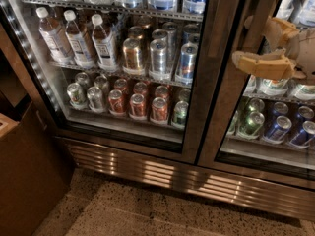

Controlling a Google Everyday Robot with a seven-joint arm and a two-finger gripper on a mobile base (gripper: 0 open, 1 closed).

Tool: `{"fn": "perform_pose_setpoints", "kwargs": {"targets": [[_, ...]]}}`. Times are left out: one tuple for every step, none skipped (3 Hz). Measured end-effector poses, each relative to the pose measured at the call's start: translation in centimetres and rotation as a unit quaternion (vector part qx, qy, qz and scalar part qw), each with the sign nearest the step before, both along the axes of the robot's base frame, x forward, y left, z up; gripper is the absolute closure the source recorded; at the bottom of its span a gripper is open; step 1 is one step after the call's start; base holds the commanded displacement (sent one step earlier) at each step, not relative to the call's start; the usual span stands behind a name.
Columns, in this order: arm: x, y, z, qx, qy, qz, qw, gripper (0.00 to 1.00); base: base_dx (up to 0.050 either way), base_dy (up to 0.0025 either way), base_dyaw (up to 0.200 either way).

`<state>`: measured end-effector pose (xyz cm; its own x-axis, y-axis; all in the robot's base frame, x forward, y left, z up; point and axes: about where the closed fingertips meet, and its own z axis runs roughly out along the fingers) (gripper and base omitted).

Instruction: Open right fridge door

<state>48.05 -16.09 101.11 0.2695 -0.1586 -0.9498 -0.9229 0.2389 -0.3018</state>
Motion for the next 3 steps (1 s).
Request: {"fn": "perform_pose_setpoints", "kwargs": {"targets": [[0.00, 0.00, 0.00, 0.000, 0.000, 0.000, 1.0000, 1.00, 0.000, 0.00001, 0.190], [0.00, 0.00, 0.00, 0.000, 0.000, 0.000, 1.0000, 1.00, -0.050, -0.00005, 0.000], [0.00, 0.00, 0.00, 0.000, 0.000, 0.000, 1.0000, 1.00, -0.050, -0.00002, 0.000]]}}
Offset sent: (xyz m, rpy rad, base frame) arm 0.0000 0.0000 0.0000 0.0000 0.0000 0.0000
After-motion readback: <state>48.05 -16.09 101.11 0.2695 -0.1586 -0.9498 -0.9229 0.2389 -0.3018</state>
